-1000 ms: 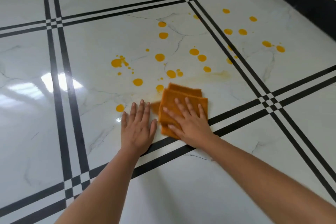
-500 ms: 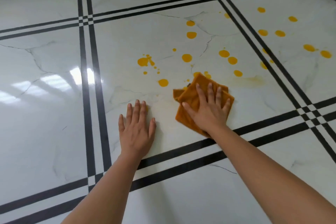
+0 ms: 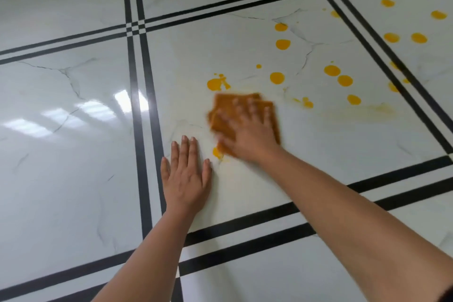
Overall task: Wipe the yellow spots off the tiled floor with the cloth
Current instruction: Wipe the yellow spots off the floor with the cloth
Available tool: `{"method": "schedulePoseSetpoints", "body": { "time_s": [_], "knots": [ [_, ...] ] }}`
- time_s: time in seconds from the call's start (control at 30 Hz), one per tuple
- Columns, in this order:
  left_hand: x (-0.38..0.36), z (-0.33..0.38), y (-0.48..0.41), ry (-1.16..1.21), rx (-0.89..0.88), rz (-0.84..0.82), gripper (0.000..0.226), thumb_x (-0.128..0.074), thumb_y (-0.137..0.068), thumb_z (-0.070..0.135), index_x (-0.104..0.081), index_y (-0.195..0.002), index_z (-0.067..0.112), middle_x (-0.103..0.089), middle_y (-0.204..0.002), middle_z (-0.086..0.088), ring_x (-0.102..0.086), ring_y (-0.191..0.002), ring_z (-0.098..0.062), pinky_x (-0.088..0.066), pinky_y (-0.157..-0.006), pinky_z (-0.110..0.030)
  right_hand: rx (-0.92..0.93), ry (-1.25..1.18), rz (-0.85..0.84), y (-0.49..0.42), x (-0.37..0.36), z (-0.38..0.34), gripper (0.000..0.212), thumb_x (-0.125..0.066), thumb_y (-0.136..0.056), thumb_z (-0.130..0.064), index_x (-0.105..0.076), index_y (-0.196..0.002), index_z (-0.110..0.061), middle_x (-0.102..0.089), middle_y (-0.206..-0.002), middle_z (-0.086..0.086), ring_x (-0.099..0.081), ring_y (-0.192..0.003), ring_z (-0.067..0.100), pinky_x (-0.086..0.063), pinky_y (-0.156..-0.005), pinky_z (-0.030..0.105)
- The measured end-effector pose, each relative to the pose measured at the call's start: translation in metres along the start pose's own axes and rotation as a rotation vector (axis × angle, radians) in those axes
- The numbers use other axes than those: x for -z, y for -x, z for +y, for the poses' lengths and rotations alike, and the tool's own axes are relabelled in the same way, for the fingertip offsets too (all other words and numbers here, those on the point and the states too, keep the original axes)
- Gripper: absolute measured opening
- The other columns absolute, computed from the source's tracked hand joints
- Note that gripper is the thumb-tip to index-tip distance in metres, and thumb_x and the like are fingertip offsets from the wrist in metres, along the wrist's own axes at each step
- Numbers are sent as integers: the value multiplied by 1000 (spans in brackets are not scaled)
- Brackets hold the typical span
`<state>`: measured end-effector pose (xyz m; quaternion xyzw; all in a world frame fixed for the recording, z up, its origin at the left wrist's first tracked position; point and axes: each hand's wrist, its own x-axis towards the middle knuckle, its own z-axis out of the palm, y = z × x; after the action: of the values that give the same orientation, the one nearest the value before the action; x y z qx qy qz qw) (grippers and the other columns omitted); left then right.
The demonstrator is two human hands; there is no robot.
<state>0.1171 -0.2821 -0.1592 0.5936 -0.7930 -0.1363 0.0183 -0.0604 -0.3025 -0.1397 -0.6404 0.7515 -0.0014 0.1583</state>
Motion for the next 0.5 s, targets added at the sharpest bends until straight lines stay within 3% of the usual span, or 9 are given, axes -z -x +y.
{"method": "schedulePoseSetpoints", "body": {
  "time_s": [0.1,0.17,0.27,0.3,0.37,0.43,0.5],
  "knots": [
    [1,-4,8,9,4,-5,74,5,-81,57,6,-148,24,9,-156,6,15,-142,-11,8,-116,-38,331,84,-78,40,-11,5,72,-5,-75,-76,1,-142,-52,13,-158,-5,17,-143,24,10,-110,56],
    [1,-7,15,10,5,-10,73,6,-81,56,7,-147,24,10,-156,7,16,-141,-9,9,-116,-36,253,68,-95,35,-7,24,73,3,-73,-75,-1,-142,-52,12,-157,-8,16,-144,21,9,-111,55],
    [-1,-9,19,25,-7,-12,73,6,-82,55,7,-147,23,10,-156,7,16,-142,-9,11,-115,-35,-64,-56,-79,2,0,11,61,-13,-89,-66,-16,-145,-42,10,-158,-7,15,-144,22,11,-111,56],
    [-1,-9,20,23,-3,-5,72,5,-82,54,6,-147,23,8,-156,7,15,-142,-9,11,-114,-35,-58,-46,-55,1,0,-5,59,-17,-91,-63,-18,-145,-40,9,-158,-5,15,-144,24,11,-110,57],
    [0,-8,23,22,20,13,72,4,-82,53,3,-148,23,6,-157,7,12,-142,-9,11,-113,-34,133,-4,-34,17,-9,-26,57,-18,-91,-62,-20,-145,-41,7,-159,-3,14,-144,25,11,-110,57],
    [1,-9,29,13,16,2,73,3,-82,54,4,-147,23,9,-155,9,15,-141,-8,11,-113,-33,338,74,-41,51,-18,-18,62,-7,-85,-66,-12,-144,-48,7,-158,-7,14,-144,21,10,-111,54],
    [1,-11,36,1,-13,-29,74,4,-81,56,7,-147,24,14,-154,9,20,-140,-8,13,-113,-33,329,111,-70,54,-16,4,68,1,-78,-69,-8,-143,-51,8,-158,-9,13,-144,20,7,-112,53]
  ]
}}
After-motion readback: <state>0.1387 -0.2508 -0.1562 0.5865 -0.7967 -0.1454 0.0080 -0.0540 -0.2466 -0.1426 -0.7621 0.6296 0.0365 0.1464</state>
